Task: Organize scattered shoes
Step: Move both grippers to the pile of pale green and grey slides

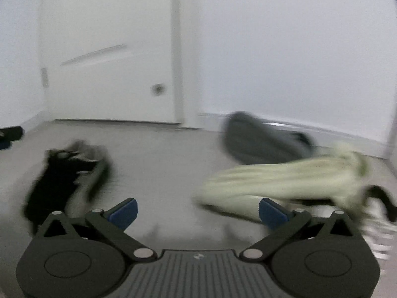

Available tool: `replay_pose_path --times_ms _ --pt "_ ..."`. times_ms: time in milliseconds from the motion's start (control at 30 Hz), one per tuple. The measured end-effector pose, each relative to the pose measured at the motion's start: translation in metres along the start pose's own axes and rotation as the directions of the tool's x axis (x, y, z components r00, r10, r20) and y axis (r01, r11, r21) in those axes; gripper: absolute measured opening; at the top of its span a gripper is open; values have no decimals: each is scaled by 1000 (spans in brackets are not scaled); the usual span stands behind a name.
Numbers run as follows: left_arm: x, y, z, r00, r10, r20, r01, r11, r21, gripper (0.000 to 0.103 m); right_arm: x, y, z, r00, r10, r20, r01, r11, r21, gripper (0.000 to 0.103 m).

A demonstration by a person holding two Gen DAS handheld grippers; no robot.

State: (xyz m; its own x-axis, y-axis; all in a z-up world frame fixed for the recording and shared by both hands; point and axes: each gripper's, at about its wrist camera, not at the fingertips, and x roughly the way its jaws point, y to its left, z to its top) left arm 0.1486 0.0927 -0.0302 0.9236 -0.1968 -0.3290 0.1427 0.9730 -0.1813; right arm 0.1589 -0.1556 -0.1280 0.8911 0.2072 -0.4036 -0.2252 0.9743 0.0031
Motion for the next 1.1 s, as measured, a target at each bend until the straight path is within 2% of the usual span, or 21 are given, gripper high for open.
replay_pose_path --times_ms 100,300,400,500,533,567,633,800,867,933,1033,1100 --pt "34 -45 -6 996 -73 -47 76 994 73 79 -5 -38 -2 996 -78 44 74 994 74 103" --pt "92 -113 -9 981 -162 -106 179 968 175 78 2 -97 -5 987 -143 69 134 984 120 103" --pt "124 -139 -15 975 -179 -129 210 936 284 72 8 -121 -8 976 -199 90 186 973 135 103" --pt "147 -159 -22 968 -191 -160 239 892 383 61 11 -150 -12 963 -250 96 212 930 299 103" --pt "156 -167 -26 964 -195 -179 255 866 430 56 12 -156 -13 962 -255 94 209 917 340 103" --pt "162 -170 -30 961 -197 -196 267 845 463 53 12 -155 -14 962 -255 94 209 915 344 103" --pt "169 -173 -37 959 -190 -212 274 820 502 52 14 -161 -17 962 -256 91 206 906 369 103" --pt "178 -181 -44 959 -186 -213 275 786 554 53 13 -156 -19 958 -267 108 219 920 326 103" --pt "183 -189 -47 965 -180 -193 261 744 615 54 15 -150 -17 959 -260 115 214 926 312 103" --pt "189 -192 -48 965 -180 -189 261 716 647 55 19 -146 -15 961 -253 114 209 930 303 103" --pt "199 -194 -49 964 -168 -207 265 696 668 58 21 -142 -15 962 -252 107 213 935 283 103" --pt "206 -195 -50 963 -164 -215 269 672 690 58 20 -142 -14 963 -247 108 209 936 284 103"
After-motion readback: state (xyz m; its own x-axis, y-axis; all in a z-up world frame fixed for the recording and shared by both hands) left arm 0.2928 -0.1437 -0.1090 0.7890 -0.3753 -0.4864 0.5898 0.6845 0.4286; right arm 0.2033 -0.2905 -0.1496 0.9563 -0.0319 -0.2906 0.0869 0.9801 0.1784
